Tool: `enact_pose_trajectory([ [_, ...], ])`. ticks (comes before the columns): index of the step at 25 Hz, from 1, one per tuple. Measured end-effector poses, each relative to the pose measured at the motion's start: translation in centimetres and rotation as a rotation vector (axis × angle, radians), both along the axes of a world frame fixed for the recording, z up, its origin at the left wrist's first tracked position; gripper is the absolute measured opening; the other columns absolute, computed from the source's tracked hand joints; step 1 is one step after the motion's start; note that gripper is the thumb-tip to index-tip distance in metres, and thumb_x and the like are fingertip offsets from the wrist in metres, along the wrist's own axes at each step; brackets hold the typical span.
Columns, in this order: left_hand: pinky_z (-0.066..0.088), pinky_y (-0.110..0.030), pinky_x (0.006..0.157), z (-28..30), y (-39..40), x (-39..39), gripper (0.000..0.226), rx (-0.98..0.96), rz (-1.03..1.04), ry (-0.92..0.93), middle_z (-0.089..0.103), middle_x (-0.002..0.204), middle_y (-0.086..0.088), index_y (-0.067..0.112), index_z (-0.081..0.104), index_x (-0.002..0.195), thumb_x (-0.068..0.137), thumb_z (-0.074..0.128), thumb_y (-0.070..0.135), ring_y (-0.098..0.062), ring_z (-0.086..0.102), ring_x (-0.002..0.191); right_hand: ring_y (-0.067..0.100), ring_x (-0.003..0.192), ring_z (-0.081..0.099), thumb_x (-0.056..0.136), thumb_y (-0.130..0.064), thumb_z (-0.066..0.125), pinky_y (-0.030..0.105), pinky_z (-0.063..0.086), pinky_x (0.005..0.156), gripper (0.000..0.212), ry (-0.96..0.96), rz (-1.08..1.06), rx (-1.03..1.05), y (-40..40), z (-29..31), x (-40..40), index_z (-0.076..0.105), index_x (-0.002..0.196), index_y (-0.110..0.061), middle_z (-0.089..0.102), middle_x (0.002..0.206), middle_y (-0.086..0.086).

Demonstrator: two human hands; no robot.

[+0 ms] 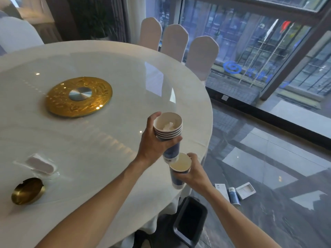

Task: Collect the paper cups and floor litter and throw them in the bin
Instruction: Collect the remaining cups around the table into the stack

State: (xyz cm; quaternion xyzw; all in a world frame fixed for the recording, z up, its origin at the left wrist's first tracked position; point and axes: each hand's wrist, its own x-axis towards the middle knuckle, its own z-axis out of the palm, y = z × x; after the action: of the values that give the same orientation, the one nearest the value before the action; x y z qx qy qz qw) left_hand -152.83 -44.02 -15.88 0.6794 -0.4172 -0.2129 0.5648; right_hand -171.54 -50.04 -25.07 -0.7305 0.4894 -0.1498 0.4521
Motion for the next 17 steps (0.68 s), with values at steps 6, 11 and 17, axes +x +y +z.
enact_pose_trajectory([
  [6,0.049,-0.006,0.088,-0.6,-1.6,-5.1,0.102,0.02,-0.125,-0.007,0.062,0.139,0.006,0.024,0.044,0.147,0.063,0.1,0.038,-0.012,0.061,0.119,0.0,0.097,0.067,0.066,-0.035,0.092,0.032,0.06,0.083,0.071,-0.066,-0.035,0.01,0.2,0.3,-3.5,0.048,0.122,-0.033,0.069,0.109,-0.011],
  [11,0.055,-0.025,0.098,-3.2,-1.6,-7.7,0.103,0.121,-0.224,0.023,0.06,0.135,0.017,0.036,0.044,0.143,0.058,0.101,0.043,-0.009,0.062,0.12,-0.001,0.1,0.065,0.068,-0.032,0.089,0.024,0.055,0.083,0.065,-0.108,-0.121,-0.051,-0.2,0.9,-5.8,0.048,0.116,-0.046,0.068,0.108,-0.015],
  [17,0.058,-0.022,0.09,-5.7,-1.3,-10.4,0.084,0.303,-0.387,0.113,0.067,0.121,0.015,0.038,0.05,0.136,0.066,0.092,0.055,-0.006,0.069,0.108,-0.012,0.093,0.062,0.071,-0.023,0.092,0.01,0.05,0.071,0.069,-0.13,-0.147,-0.008,-0.5,1.0,-9.2,0.051,0.125,-0.033,0.065,0.105,-0.013],
])
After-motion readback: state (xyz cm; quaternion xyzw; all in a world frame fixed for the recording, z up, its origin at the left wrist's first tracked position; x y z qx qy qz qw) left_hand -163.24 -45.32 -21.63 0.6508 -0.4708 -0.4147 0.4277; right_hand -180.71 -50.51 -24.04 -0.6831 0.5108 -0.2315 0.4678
